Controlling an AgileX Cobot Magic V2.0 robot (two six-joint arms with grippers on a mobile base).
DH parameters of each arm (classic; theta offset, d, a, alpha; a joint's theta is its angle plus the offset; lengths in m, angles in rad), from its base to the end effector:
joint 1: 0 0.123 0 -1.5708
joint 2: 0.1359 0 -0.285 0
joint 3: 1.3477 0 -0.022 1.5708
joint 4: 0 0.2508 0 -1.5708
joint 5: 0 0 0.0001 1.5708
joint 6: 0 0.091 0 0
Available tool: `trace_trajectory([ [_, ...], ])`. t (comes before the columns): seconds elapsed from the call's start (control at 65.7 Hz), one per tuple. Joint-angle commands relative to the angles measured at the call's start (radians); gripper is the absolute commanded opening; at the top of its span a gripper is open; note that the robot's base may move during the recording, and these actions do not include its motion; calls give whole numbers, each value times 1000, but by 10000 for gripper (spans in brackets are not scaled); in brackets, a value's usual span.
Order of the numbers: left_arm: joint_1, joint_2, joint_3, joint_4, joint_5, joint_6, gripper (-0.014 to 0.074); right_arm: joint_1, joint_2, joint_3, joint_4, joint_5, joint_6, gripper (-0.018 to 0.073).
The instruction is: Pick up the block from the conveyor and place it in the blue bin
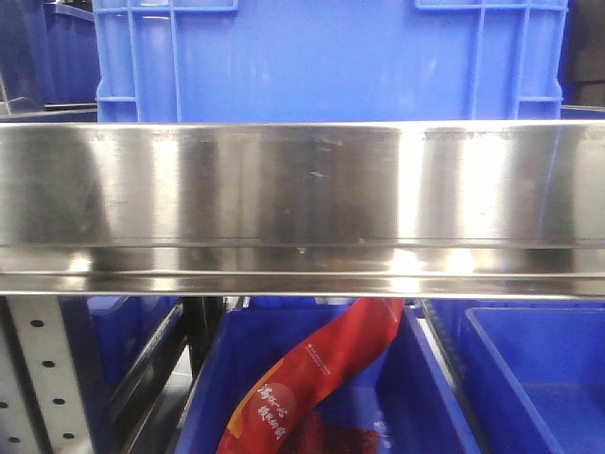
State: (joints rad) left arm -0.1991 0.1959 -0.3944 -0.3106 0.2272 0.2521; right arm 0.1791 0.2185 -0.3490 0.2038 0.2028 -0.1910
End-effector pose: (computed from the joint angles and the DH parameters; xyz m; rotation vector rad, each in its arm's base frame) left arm 0.0532 -0.0172 0.3138 0.1669 1.4979 -0.2528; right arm 0.0621 0.0150 0.2992 -0.1644 1.5459 0.1801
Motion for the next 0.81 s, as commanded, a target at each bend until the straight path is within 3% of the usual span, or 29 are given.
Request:
trace_trajectory([
  [0.0,1,-23,1,-9,-17,2,-111,-4,-8,3,2,-9,-2,-167],
  [0.305,1,-27,1,-9,-17,2,-111,-4,-8,3,5,-6,-2,-167],
  [0.457,1,-27,1,-9,-17,2,-111,-46,-49,16,-5,0,-2,-167],
  [0.548,1,-27,1,-9,-17,2,-111,-94,-110,88,-13,-28,2,-167],
  [0.625,1,-27,1,-9,-17,2,-111,-135,-173,166,-50,-89,84,-167],
  [0.685,1,-27,1,-9,-17,2,-111,-146,-218,232,-81,-139,137,-167],
  [0.792,1,-27,1,-9,-17,2,-111,-149,-218,336,-125,-218,142,-167],
])
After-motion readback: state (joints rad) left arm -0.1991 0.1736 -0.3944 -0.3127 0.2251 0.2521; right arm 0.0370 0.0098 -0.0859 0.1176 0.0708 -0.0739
